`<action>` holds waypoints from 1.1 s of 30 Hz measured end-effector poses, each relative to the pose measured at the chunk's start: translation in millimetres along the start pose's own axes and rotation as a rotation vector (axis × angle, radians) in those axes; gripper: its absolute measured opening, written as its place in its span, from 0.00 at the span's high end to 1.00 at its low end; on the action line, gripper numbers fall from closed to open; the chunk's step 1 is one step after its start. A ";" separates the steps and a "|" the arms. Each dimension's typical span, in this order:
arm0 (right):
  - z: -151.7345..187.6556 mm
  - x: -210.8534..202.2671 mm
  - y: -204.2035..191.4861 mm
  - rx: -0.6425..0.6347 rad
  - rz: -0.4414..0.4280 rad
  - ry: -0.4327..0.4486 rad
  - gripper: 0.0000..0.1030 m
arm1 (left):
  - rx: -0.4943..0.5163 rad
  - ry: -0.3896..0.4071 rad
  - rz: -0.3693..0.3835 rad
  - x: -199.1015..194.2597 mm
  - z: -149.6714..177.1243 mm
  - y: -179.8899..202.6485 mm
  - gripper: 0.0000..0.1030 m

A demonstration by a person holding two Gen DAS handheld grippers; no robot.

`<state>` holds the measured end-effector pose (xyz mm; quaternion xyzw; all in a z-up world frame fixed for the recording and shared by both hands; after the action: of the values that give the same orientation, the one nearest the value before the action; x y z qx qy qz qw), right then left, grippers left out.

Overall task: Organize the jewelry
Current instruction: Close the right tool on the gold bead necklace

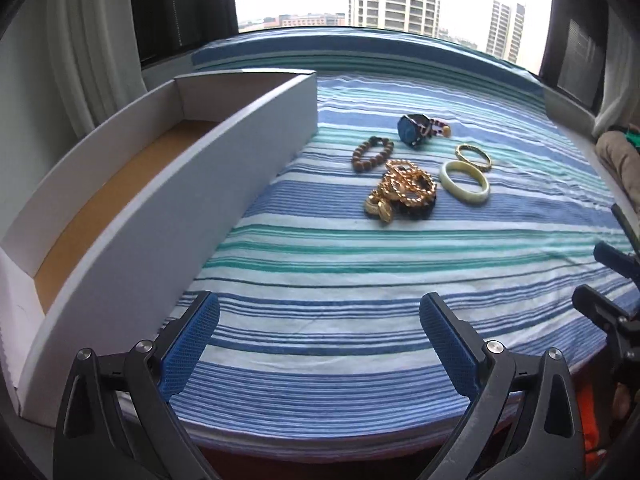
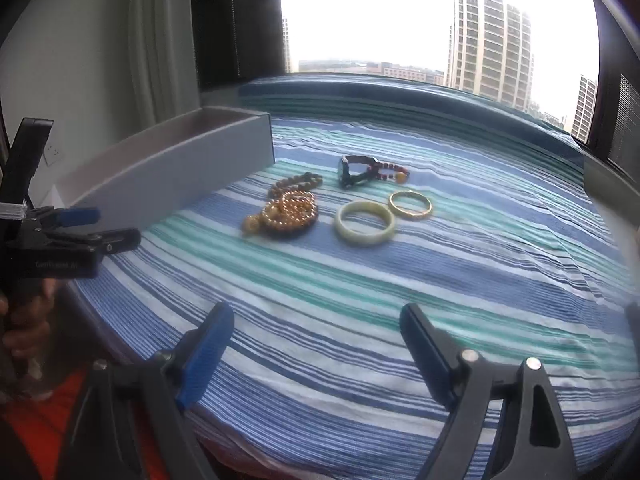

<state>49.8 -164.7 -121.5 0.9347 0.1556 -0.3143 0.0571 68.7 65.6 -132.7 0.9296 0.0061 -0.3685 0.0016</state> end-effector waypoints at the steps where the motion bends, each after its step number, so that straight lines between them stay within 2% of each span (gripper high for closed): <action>1: 1.0 -2.2 -0.9 0.003 0.014 0.004 0.16 | -0.007 -0.004 0.013 -0.4 3.0 2.0 0.03; 3: 0.5 -4.4 -4.9 -0.022 0.041 0.013 0.16 | -0.016 0.007 0.020 -1.1 7.6 2.5 0.03; 6: 0.2 -3.0 -20.4 -0.070 0.012 0.037 0.16 | 0.006 0.004 -0.007 0.0 13.7 1.0 0.03; 9: 0.2 2.4 -27.3 -0.055 -0.017 0.024 0.16 | -0.012 -0.018 -0.004 1.0 17.6 -3.0 0.03; 12: -0.9 5.1 -25.1 -0.035 -0.010 0.021 0.16 | -0.035 -0.016 0.000 -0.4 17.7 -7.7 0.03; 23: -4.6 -2.2 -25.4 -0.043 -0.033 0.047 0.16 | 0.021 -0.041 -0.006 0.5 20.4 7.5 0.03; 26: -8.0 4.2 -22.3 -0.035 -0.055 0.025 0.16 | 0.016 -0.058 -0.010 3.4 23.7 5.1 0.03; 29: -26.0 18.0 -14.2 -0.040 -0.091 0.015 0.16 | -0.004 -0.068 -0.012 5.7 24.3 0.0 0.03; 33: -46.5 68.6 -6.1 -0.082 -0.120 -0.109 0.16 | -0.027 -0.061 -0.018 3.1 22.4 -5.2 0.03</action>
<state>126.1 -131.9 -126.0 0.9021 0.2209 -0.3609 0.0846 55.5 70.6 -151.1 0.9177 0.0195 -0.3967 0.0109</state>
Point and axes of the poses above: each gripper's, at about its wrist camera, not at the fingertips, and x roughly the way its jaws point, y to its right, z to its underside, the point moved 7 cm from there along x, roughly the way its jaws point, and after that the axes turned 7 degrees about y, right-handed, at the moved point
